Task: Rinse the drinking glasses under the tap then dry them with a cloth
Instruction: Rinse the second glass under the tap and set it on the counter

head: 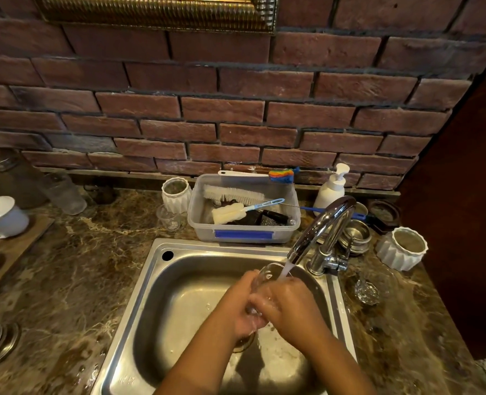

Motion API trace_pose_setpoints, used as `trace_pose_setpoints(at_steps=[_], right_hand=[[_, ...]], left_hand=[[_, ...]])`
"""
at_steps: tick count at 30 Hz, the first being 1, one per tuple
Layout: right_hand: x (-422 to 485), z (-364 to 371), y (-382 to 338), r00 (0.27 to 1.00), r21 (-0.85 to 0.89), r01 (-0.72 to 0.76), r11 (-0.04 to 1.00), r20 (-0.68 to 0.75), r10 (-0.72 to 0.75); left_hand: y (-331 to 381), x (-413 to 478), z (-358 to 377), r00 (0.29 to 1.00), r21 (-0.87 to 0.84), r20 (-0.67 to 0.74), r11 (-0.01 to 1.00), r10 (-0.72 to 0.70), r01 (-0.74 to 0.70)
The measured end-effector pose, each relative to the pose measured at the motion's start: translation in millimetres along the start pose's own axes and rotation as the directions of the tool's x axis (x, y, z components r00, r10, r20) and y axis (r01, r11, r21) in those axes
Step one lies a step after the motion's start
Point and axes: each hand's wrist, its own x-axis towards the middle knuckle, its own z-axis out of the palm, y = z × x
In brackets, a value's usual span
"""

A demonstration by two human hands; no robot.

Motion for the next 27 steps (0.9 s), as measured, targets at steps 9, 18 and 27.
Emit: trace_pose_setpoints(at_steps=[9,18,27], right_hand=[[0.4,17.9,-0.1,0.974,0.432,-0.201,0.879,-0.009,0.227],[7.8,22.5,11.3,0.729,0.874,-0.411,-0.26,0.486,0.482],[5.7,10.0,8.8,0.991,0.284,-0.126,0.95,-0.014,0.135]], left_hand=[[-8.7,10.2,-2.2,0.929,0.211,-0.167,0.933,0.329,-0.293],[1.2,-6.6,-7.8,0.407,0.787,0.485,-0.184,0.774,-0.589],[10.6,-21.5,5.8,0.996,-0.027,-0.003,0.996,0.085,-0.085]])
